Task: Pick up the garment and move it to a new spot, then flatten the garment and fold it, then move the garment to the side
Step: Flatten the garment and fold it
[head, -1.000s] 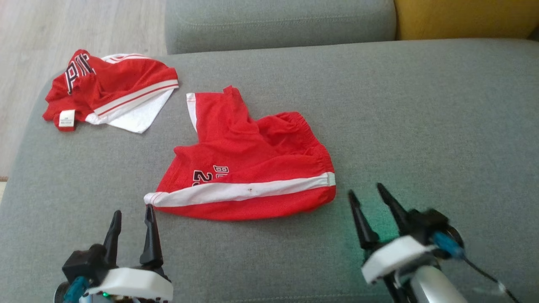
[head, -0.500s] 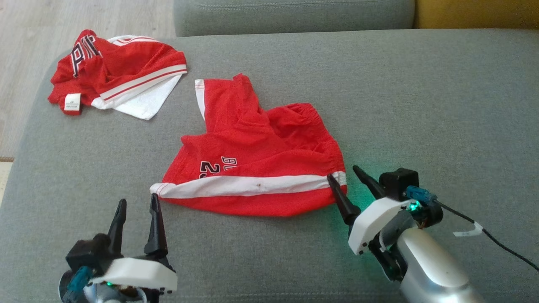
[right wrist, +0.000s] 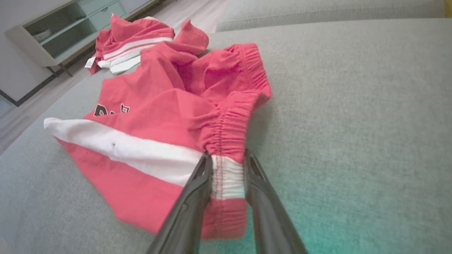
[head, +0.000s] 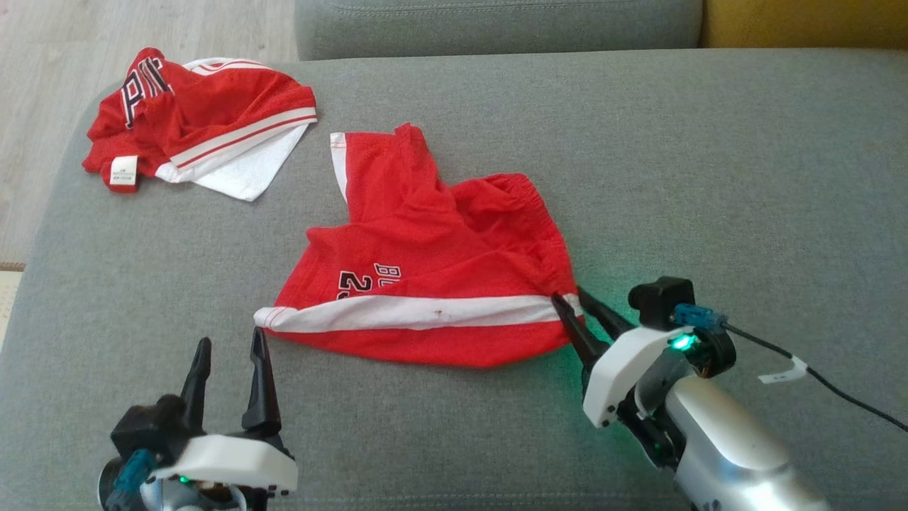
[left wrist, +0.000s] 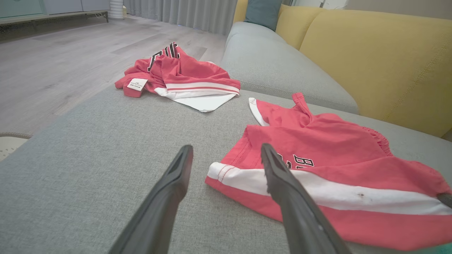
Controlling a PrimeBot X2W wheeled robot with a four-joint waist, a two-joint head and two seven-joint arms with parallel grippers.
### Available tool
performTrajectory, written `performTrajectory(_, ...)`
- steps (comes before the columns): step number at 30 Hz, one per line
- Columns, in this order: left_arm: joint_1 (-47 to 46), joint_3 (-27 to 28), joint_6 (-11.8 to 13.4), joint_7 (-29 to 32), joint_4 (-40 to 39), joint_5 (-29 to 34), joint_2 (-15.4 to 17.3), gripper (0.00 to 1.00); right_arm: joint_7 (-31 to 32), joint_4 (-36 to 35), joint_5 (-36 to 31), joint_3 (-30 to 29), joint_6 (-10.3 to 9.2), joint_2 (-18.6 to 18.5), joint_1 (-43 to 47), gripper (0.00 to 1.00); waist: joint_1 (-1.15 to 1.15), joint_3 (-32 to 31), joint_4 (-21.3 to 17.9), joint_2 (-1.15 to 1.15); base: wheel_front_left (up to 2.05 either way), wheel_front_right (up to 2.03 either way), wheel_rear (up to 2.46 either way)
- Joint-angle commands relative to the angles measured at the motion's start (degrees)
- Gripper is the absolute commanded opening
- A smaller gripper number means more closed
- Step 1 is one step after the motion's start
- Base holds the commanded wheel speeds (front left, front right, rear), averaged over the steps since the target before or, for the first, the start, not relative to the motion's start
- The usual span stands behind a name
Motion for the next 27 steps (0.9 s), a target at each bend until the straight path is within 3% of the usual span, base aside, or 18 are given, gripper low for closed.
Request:
performTrajectory(1,-2.2,2.1,0.1,-0.7,-1.4,-0.1,0.0,1.0,0.2,-1.2,0.9,1.4,0.43,-0.1,-1.8,0.37,0.0,0.0,0.0,0.0,0.0,0.0,0.0)
performTrajectory(5,-2.2,2.3,-0.1,-0.7,-1.1,0.1,0.0,1.0,0.3,-0.9,2.6,3.2,0.43,-0.8,-2.2,0.31,0.0,-0.1,0.1,0.0,0.0,0.0,0.0)
performTrajectory(7,-2.1,2.4,-0.2,-0.7,-1.0,0.2,0.0,1.0,0.2,-0.7,3.2,3.9,0.43,-1.1,-2.5,0.15,0.0,-0.1,0.1,0.0,0.0,0.0,0.0)
performTrajectory(8,-2.1,2.5,-0.2,-0.7,-1.0,0.2,0.0,1.0,0.1,-0.6,3.4,4.3,0.43,-1.2,-2.6,0.01,0.0,-0.2,0.1,0.0,0.0,0.0,0.0)
performTrajectory(15,-1.4,1.4,-1.6,-0.7,1.2,-0.1,0.0,1.0,-2.0,-1.1,3.3,5.4,0.43,-2.6,-2.9,0.0,0.0,-0.7,-0.4,0.0,0.0,0.0,0.0)
performTrajectory(27,-3.2,-1.2,-4.0,-0.7,8.5,-2.3,0.0,1.0,-4.9,-1.7,-0.4,2.1,0.43,-4.3,0.9,0.0,0.0,-0.3,-2.4,0.0,0.0,0.0,0.0)
